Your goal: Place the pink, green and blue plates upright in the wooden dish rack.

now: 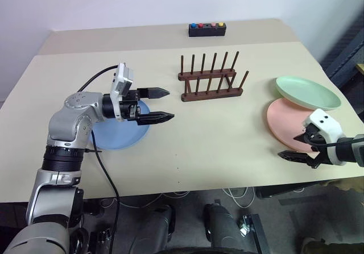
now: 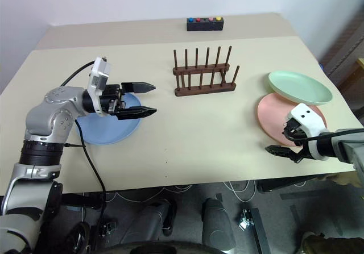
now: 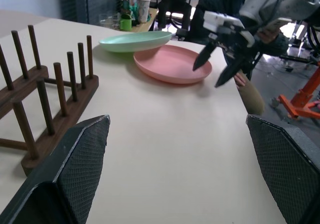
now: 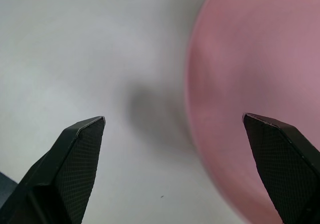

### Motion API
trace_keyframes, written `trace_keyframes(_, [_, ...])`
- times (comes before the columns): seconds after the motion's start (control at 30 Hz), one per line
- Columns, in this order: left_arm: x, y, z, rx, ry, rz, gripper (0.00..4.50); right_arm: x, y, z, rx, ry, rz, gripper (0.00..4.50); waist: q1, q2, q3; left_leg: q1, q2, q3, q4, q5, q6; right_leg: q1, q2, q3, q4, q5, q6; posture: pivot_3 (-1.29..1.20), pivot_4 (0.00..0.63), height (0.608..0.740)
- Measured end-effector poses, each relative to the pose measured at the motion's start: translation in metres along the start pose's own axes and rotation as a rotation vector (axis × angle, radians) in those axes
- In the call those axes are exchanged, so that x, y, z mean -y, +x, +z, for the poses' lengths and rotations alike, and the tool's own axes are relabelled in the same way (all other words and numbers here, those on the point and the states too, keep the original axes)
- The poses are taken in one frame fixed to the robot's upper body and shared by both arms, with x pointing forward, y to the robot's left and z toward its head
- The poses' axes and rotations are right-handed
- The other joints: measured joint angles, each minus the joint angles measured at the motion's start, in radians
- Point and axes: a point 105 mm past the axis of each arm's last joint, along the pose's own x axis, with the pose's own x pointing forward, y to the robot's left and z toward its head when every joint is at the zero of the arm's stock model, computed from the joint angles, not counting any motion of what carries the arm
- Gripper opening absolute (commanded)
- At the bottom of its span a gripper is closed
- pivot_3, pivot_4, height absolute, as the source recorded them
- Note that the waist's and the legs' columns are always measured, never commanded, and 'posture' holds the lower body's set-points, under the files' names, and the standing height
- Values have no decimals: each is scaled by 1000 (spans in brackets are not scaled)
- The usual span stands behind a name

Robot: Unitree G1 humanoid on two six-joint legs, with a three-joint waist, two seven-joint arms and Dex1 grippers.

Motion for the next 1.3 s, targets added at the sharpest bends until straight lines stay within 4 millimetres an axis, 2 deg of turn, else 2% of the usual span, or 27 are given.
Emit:
trace_keyframes(0.2, [-1, -1, 1, -1, 12, 14, 4500, 15, 5, -11, -86, -147, -82, 252, 2, 0, 0, 0, 0, 0, 0, 0, 0, 0, 1, 0, 0, 0, 0, 0, 150, 740])
trace_keyframes(0.23, [-2, -2, 1, -5, 12, 21, 4500, 17, 5, -6, -83, -195, -96, 110, 1, -1, 0, 0, 0, 0, 0, 0, 0, 0, 1, 0, 0, 0, 0, 0, 150, 740])
trace_keyframes(0.43, [-4, -3, 0, -9, 19, 40, 4500, 22, 1, -8, -138, -276, -113, 110, 4, -3, -1, 1, 0, 0, 1, 0, 0, 1, 1, 0, 0, 0, 0, 0, 150, 740])
trace_keyframes(0.53, [-4, -4, 0, -11, 22, 45, 4500, 14, -8, -5, -142, -244, -45, 110, 4, -2, -1, 1, 0, 0, 0, 0, 0, 1, 1, 0, -1, 0, 0, 0, 150, 740])
trace_keyframes(0.67, [-5, -4, 0, -8, 32, 48, 4500, -16, -29, 16, -74, -198, 139, 110, 1, -2, -1, 0, 0, 0, 0, 0, 0, 1, 0, 0, -1, 0, 0, 0, 150, 740])
trace_keyframes(0.8, [-7, -4, -2, -6, 29, 57, 4500, -54, -59, 55, 90, -141, 388, 110, -1, -2, -1, 0, 2, 0, 0, -1, 0, 1, 1, 0, -2, 0, 0, 0, 150, 740])
trace_keyframes(0.9, [-9, -4, -2, -2, 39, 66, 4500, -65, -82, 86, 228, -103, 483, 110, 2, -2, 0, 0, 2, 0, 0, -1, 0, 1, 0, 0, -2, 0, 0, 0, 150, 740])
trace_keyframes(0.93, [-10, -4, -2, -2, 38, 72, 4500, -64, -87, 99, 304, -93, 491, 110, 3, -3, 0, 0, 3, 0, 0, -1, 0, 1, 0, -1, -3, 0, 0, 0, 150, 740])
trace_keyframes(1.0, [-11, -3, -2, 1, 36, 74, 4500, -47, -92, 126, 508, -34, 468, 110, 1, -5, 0, 0, 3, 1, 0, -1, 0, 2, 0, 0, -5, 1, -1, 0, 150, 740])
trace_keyframes(1.07, [-12, -4, -1, 1, 44, 80, 4500, -26, -90, 134, 607, 52, 420, 110, 5, -5, 0, -1, 3, 1, 0, -1, 1, 1, 0, -1, -5, 1, -1, 0, 150, 740])
trace_keyframes(1.17, [-13, -5, -1, -2, 51, 89, 4500, -5, -91, 147, 738, 165, 414, 110, 6, -4, 0, -2, 2, 1, -1, -1, 1, -1, 0, 0, -4, 1, -1, 0, 150, 740])
trace_keyframes(1.3, [-14, -7, 0, 0, 55, 104, 4500, 8, -122, 181, 999, 259, 506, 110, 1, -3, 1, -3, 3, 1, -1, -2, 0, -2, 1, 0, -3, 1, -1, 0, 150, 740])
